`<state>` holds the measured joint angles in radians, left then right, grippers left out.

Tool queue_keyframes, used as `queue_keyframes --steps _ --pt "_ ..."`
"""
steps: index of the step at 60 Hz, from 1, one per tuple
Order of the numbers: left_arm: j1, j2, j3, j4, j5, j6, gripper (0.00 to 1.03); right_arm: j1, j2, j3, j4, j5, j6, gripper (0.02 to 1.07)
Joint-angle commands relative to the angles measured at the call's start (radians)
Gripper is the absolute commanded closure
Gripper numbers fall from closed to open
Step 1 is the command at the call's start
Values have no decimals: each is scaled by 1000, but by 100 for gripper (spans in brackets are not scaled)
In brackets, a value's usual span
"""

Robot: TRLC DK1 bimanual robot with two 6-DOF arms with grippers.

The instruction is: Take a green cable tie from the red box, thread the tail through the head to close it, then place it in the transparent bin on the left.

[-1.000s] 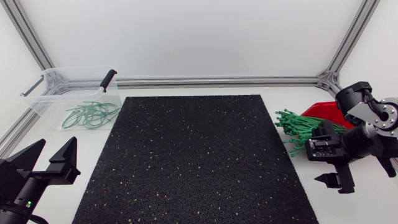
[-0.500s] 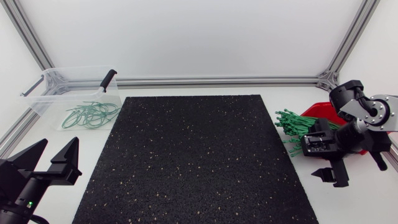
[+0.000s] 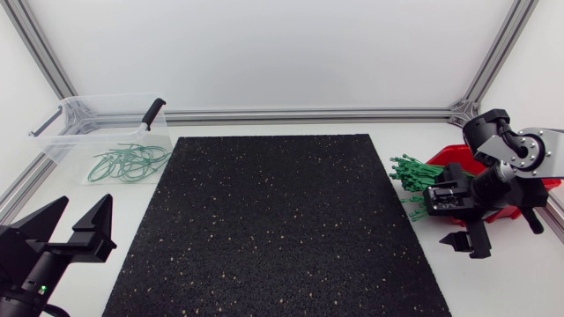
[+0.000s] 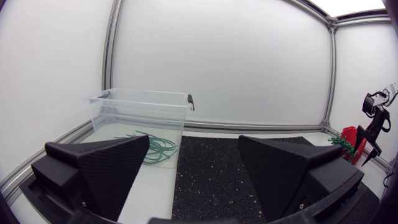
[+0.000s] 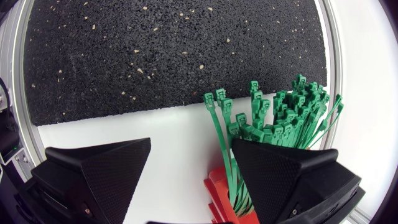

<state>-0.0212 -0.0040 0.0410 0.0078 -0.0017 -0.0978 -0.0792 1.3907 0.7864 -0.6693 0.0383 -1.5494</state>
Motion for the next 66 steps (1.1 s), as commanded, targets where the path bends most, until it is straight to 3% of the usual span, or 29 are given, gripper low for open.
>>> queue_keyframes --steps 1,35,45,66 --pt "-6 -5 -39 -20 0 -14 4 6 8 -13 0 14 -15 12" --pt "-6 -4 -39 -22 0 -14 4 27 -35 -79 -13 21 -26 12" --pt "-8 -4 -39 -22 0 -14 4 32 -27 -90 53 52 -20 12" --pt "-6 -4 -39 -22 0 -14 4 53 -62 -69 56 52 -8 12"
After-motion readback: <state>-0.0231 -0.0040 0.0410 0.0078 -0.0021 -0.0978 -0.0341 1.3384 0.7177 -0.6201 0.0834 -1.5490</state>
